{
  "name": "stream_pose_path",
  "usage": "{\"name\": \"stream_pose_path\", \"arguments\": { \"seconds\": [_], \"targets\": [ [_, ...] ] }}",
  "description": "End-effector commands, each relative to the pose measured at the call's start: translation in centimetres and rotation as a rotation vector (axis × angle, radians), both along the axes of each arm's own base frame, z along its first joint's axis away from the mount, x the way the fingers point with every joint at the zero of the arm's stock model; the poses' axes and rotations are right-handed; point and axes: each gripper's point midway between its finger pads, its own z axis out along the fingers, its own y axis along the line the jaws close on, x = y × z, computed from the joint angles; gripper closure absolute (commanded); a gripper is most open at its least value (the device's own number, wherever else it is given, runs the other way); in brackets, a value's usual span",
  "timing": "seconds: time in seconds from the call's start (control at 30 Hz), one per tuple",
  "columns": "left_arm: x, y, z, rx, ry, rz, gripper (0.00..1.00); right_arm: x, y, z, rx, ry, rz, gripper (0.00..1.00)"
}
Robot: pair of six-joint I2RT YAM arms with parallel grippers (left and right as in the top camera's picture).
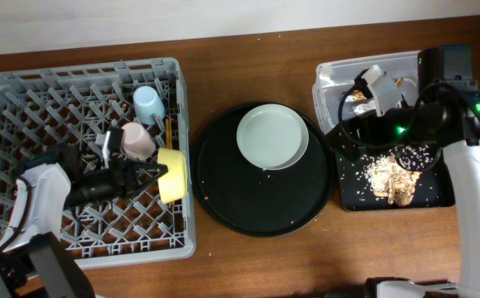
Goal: Sort waste into correct bins and load items into the dishwasher rack
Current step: 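Carry the yellow bowl with the left gripper and set it in the rack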
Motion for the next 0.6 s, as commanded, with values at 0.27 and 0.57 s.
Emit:
{"name": "stream_pose_path", "arguments": {
  "seconds": [0.27,0.57],
  "targets": [
    [-0.6,2.9,-3.0,0.037,0.032,0.094,1.0,0.1,-0.2,-0.2,-0.004,0.006,-0.007,0.01],
    [-0.9,8.4,-5.1,0.149,0.088,0.236,0.75,0.1,-0.2,-0.2,-0.004,0.006,-0.007,0.01]
  ]
}}
